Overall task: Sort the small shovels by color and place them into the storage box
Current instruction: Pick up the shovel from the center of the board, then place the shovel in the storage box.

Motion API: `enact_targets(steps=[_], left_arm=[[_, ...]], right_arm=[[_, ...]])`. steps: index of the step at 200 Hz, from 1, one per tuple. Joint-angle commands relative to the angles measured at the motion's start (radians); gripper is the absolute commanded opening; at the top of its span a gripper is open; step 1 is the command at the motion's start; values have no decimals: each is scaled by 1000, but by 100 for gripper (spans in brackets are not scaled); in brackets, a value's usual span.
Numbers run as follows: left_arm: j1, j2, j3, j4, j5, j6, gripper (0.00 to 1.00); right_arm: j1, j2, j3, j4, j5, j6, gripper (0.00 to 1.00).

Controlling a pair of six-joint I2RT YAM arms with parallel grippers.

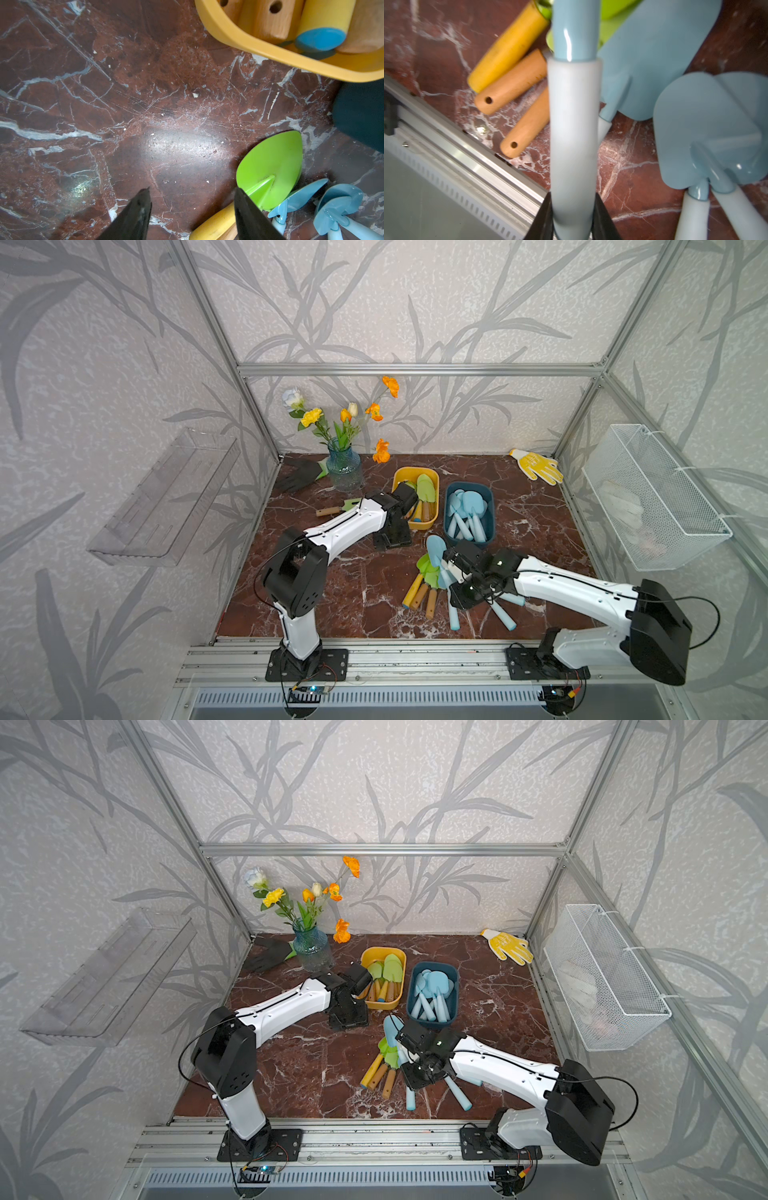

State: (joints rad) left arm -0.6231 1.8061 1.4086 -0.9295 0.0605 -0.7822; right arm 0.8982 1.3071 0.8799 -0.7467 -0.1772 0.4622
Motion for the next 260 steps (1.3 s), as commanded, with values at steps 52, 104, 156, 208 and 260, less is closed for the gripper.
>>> enact_targets(steps=[52,104,156,208,260], left_arm=[[5,-56,-50,-9,-21,44,64],[-18,-89,-140,-3,-13,77,65],[-65,-105,-183,-29,-20,98,64],[-112,-101,-192,-52,13,133,65],[-146,-78,-174,-67,22,143,67]], right_arm=[[-355,92,315,-38,33,-69,12],[-522,358,470,-102,-57,-118,12],[-531,462,440,-101,-38,-113,12],[-588,492,420,-132,-40,-69,14],[-590,510,426,-182,-59,-94,32]])
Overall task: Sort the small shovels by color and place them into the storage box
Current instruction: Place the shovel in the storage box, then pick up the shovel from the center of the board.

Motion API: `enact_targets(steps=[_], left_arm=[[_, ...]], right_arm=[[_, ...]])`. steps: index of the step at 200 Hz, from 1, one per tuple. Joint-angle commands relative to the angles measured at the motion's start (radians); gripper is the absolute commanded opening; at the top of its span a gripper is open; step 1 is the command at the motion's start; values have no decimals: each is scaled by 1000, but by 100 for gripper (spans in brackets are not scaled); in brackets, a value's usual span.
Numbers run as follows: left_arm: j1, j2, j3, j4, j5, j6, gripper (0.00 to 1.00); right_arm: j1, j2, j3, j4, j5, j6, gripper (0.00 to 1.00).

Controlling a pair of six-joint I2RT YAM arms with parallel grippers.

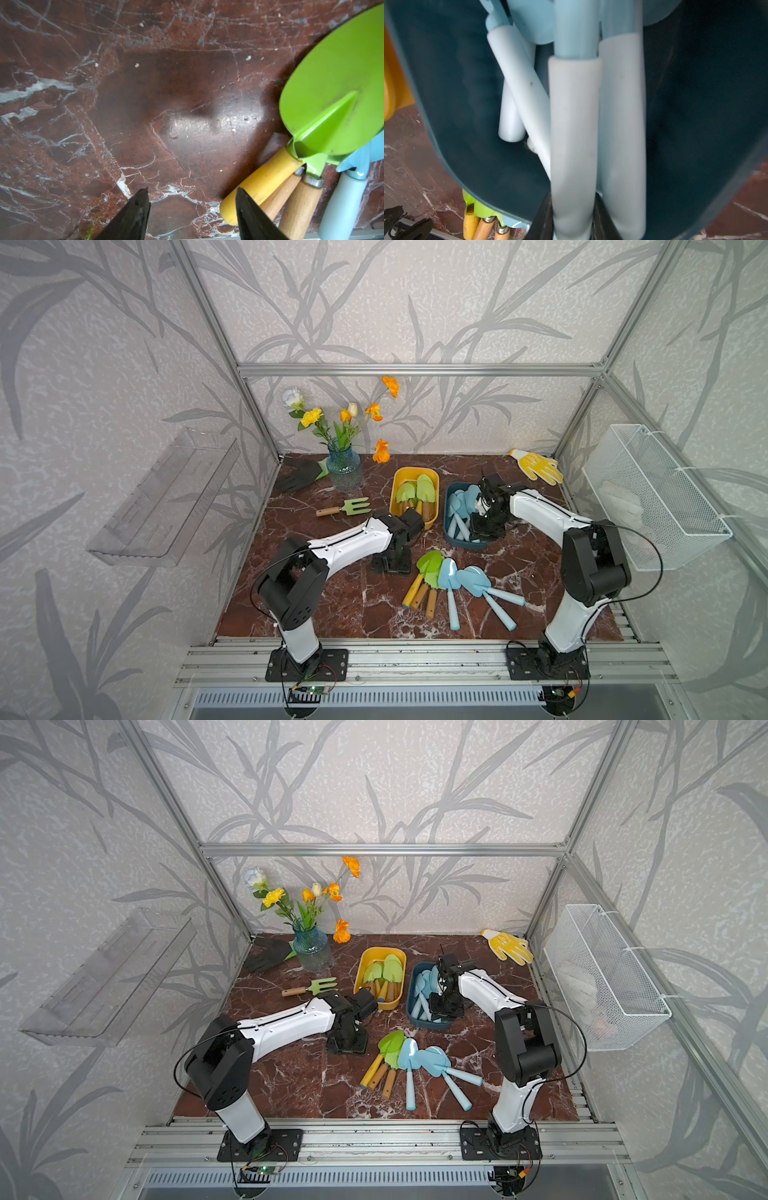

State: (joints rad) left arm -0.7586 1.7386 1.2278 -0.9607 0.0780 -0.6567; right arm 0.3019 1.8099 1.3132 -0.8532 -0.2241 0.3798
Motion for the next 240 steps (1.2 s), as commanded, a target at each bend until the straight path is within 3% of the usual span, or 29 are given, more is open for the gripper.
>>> enact_targets(steps=[1,22,42,102,180,212,240], left_arm=[[-11,-10,8,-36,5,17,67],[-17,-14,19,-43,8,19,68],[-23,-24,28,-49,15,19,71],[-65,-13,32,-23,101,49,75],[-101,126,92,38,129,77,72],[-99,195,118,39,89,76,63],[-99,231,118,48,81,77,44]], right_arm=[[6,7,-8,-76,-11,-12,32],[7,-28,-2,-112,33,-2,43],[6,-93,11,-145,86,10,47],[6,-281,10,-144,200,54,47],[6,-336,-109,-103,173,62,47],[7,-358,-123,-103,182,58,47],[6,-371,-136,-101,183,54,47]])
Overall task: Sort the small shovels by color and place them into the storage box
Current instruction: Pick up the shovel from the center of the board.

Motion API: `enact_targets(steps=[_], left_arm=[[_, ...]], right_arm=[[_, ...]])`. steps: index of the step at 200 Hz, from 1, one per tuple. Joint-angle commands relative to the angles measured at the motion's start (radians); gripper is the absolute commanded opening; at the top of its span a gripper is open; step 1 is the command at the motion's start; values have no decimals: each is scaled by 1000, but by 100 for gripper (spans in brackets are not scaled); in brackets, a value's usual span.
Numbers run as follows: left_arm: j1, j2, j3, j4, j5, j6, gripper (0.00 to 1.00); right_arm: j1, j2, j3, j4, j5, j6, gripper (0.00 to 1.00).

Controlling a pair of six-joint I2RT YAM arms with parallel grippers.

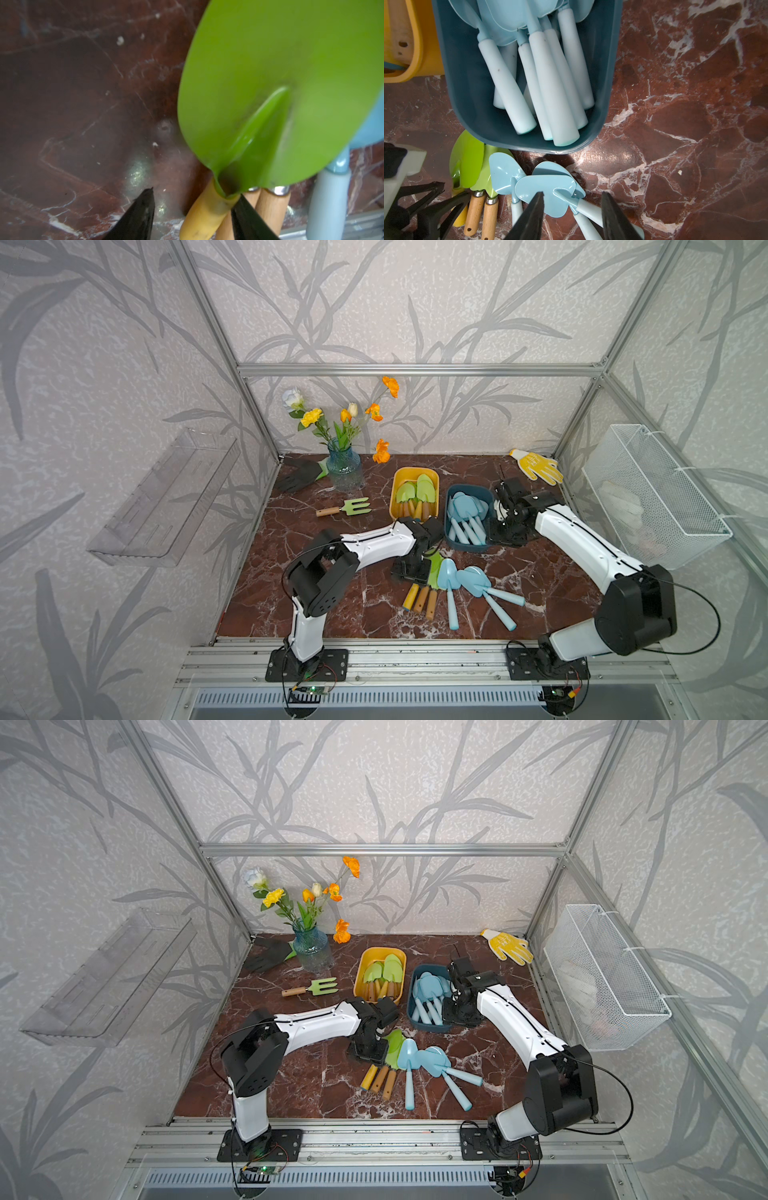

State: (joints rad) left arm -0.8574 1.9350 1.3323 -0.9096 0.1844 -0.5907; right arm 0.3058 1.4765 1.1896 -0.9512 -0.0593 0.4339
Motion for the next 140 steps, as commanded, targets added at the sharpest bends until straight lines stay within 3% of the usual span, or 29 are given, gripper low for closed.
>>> enact_targets(steps=[1,24,42,95,140], left_arm=[[0,37,13,-3,-24,11,43],[-2,39,0,-10,-15,12,15],[0,2,-13,-35,-31,7,0],[1,-184,72,-223,-34,11,0],[74,-142,372,-359,-59,113,0]], right_arm=[[3,-38,-13,-3,18,0,47],[3,-41,-26,-1,19,0,46],[3,-41,-33,5,19,2,46],[3,-7,-36,28,9,19,46],[3,0,-25,31,3,31,46]])
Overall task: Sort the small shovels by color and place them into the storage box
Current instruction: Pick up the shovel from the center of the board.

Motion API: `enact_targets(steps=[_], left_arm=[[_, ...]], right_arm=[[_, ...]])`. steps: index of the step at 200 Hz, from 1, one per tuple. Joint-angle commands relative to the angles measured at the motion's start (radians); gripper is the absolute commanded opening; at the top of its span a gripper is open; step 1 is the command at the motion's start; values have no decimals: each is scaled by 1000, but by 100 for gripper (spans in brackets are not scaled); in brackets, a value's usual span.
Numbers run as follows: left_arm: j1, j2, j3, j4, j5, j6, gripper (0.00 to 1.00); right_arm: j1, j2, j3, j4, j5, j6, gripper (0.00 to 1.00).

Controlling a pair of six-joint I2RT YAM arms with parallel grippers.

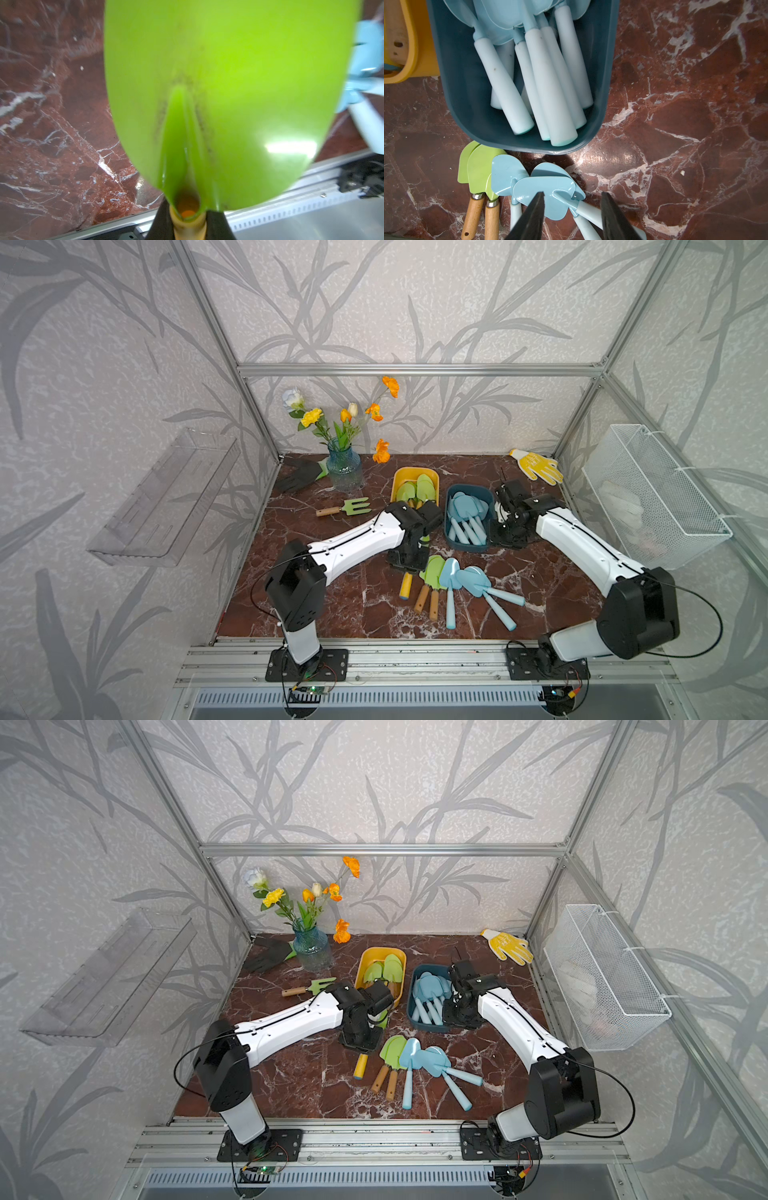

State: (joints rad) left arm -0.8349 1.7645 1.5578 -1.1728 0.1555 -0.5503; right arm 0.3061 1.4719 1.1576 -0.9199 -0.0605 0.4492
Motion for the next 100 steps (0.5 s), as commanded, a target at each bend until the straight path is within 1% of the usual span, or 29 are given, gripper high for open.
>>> enact_targets(steps=[1,20,31,47,65,66,71,82,100], left_arm=[[56,33,154,-96,-30,73,0],[118,146,326,-113,-23,115,0],[152,237,423,-123,-32,134,0],[191,380,611,-157,-48,160,0],[217,542,839,-224,-107,191,0],[217,554,870,-229,-110,192,0],[223,595,919,-238,-120,196,0],[237,620,929,-182,-138,191,0],[270,663,964,-140,-116,158,0]], right_arm=[[2,4,7,0,4,16,46],[3,-3,7,-3,11,19,46],[3,-10,6,-11,15,20,46],[2,-21,3,-21,16,21,46],[2,-41,-8,-33,27,27,46],[2,-42,-9,-35,27,27,46],[2,-50,-12,-37,28,28,46],[2,-66,-23,-42,35,31,46],[3,-90,-42,-50,42,39,46]])
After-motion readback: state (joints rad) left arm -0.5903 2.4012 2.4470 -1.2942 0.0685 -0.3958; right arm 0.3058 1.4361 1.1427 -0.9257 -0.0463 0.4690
